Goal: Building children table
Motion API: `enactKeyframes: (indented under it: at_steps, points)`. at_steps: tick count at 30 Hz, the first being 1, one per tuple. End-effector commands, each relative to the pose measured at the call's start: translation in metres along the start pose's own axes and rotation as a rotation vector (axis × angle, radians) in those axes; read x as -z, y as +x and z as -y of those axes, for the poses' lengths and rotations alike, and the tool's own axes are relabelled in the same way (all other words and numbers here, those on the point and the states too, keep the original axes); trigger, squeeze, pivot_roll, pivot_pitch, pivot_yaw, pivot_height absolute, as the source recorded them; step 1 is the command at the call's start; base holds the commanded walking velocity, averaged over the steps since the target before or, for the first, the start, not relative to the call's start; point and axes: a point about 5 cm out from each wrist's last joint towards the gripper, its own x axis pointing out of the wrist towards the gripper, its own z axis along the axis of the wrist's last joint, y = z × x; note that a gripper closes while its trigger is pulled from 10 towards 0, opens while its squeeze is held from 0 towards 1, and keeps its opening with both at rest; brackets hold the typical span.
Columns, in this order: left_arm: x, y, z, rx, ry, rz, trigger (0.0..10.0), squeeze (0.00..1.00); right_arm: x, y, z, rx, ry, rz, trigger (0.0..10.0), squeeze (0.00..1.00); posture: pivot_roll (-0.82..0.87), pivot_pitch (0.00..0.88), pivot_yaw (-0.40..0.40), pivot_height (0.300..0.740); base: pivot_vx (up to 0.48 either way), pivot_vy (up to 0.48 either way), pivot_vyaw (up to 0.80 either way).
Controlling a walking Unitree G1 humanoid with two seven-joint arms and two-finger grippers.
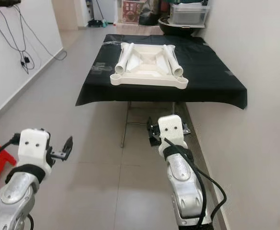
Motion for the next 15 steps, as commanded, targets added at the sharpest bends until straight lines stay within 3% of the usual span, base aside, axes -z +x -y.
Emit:
enactKeyframes:
  at_steps: [1, 8, 11, 15]
  points:
    - [0.007, -0.005, -0.001, -0.037, 0.025, -0.041, 10.0, 0.00, 0.000, -0.004, 0.002, 0.029, -0.020, -0.015, 10.0, 0.00, 0.05, 0.000, -0.040, 0.740, 0.000, 0.000, 0.00]
    - [0.019, -0.025, -0.002, -0.087, 0.050, -0.085, 10.0, 0.00, 0.012, -0.019, 0.009, 0.077, -0.052, -0.063, 10.0, 0.00, 0.07, 0.000, -0.073, 0.740, 0.000, 0.000, 0.00]
    - [0.025, -0.043, -0.009, -0.086, 0.066, -0.090, 10.0, 0.00, 0.023, -0.038, 0.004, -0.057, -0.035, -0.110, 10.0, 0.00, 0.07, 0.000, -0.084, 0.740, 0.000, 0.000, 0.00]
    - [0.025, -0.046, -0.009, -0.081, 0.085, -0.070, 10.0, 0.00, 0.027, -0.046, 0.006, -0.090, -0.012, -0.124, 10.0, 0.00, 0.06, 0.000, -0.086, 0.740, 0.000, 0.000, 0.00]
